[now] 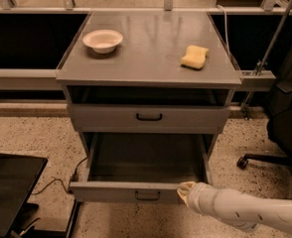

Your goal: Open middle drawer

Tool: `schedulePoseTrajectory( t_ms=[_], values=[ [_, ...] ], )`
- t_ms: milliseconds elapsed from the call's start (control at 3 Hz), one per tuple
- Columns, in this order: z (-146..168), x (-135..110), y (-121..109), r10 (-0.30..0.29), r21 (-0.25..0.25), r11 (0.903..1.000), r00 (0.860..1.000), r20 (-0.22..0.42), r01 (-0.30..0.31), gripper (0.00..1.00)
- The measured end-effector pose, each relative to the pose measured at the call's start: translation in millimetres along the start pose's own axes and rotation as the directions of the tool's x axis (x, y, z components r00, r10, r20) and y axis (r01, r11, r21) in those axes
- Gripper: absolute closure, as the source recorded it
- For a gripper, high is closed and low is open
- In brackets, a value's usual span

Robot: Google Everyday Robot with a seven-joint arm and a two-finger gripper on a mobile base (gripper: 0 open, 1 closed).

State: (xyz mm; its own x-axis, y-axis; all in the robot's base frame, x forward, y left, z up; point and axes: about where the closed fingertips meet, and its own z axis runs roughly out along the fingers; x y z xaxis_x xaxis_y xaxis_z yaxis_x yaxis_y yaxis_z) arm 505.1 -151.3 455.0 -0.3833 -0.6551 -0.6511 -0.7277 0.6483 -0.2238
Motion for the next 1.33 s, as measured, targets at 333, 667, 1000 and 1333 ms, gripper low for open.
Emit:
schedulePoseTrajectory(
  t_ms=[333, 667, 1000, 1333],
  values=[
    [-2.0, -1.4, -0.8, -0.003, 0.004, 1.0000, 1.000, 0.002, 0.003, 1.00],
    [-2.0, -1.4, -0.7, -0.003, 0.004, 1.0000, 1.000, 0.002, 0.003, 0.82],
    [-1.9, -1.5, -0.7, -0.003, 0.004, 1.0000, 1.000, 0.002, 0.003, 0.59],
    [-1.9, -1.5, -0.7, -0.003, 0.004, 1.0000, 1.000, 0.002, 0.003, 0.36]
  ],
)
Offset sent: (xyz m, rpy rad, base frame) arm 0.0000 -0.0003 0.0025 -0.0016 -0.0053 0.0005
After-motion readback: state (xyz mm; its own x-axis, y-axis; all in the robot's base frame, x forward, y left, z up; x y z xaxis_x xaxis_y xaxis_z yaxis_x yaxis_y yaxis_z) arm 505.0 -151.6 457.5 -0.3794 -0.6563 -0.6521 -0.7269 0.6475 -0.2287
